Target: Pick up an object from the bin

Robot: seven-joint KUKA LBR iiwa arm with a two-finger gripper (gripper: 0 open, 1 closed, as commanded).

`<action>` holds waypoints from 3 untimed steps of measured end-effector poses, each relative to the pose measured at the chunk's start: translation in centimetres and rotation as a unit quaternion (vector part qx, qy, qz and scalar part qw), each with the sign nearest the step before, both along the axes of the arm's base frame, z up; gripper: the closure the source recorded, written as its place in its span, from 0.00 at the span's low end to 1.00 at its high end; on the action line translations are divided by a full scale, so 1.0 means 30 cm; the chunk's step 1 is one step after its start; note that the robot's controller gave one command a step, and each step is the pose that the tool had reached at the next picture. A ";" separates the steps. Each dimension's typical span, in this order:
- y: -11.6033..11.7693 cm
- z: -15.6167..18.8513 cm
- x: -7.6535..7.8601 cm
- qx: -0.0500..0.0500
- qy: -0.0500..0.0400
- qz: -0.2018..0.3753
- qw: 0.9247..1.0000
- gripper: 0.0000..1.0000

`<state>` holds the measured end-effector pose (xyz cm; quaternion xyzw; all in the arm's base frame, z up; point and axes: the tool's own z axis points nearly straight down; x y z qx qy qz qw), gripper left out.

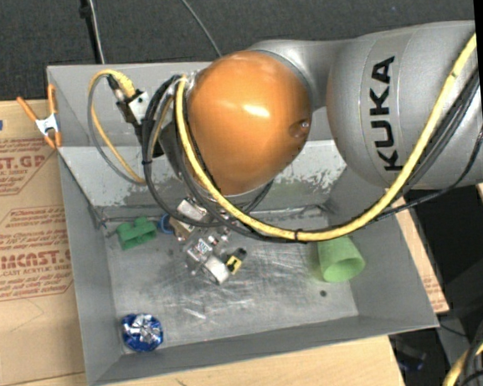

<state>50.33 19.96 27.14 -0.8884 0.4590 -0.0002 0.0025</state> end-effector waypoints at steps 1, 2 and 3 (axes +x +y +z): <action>0.001 -0.006 -0.003 0.000 0.002 0.000 1.000 1.00; 0.001 -0.006 -0.004 0.000 0.003 0.000 1.000 1.00; 0.001 -0.006 -0.004 0.000 0.003 0.000 1.000 1.00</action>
Offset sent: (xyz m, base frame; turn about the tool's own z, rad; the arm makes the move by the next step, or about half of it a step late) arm 0.0000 0.0000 0.0000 0.0000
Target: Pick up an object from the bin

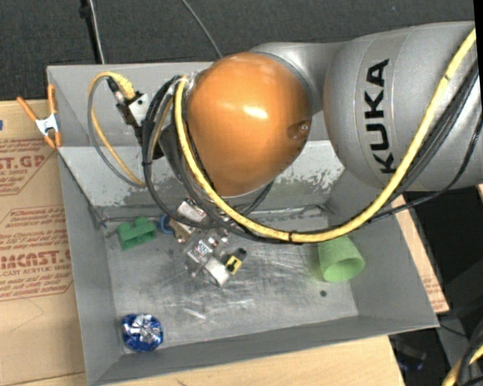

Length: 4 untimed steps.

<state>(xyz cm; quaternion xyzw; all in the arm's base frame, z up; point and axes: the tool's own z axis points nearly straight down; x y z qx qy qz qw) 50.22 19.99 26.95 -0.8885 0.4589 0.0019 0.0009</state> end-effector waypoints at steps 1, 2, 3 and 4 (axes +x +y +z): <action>0.000 0.000 0.000 0.000 0.000 0.000 1.000 1.00; 0.000 0.001 0.000 0.000 0.000 0.000 1.000 1.00; 0.000 0.001 0.000 0.000 0.000 0.000 1.000 1.00; 0.000 0.000 0.000 0.000 0.000 0.000 1.000 1.00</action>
Offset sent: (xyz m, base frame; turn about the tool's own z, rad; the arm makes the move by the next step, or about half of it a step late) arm 0.0000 0.0000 0.0000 0.0000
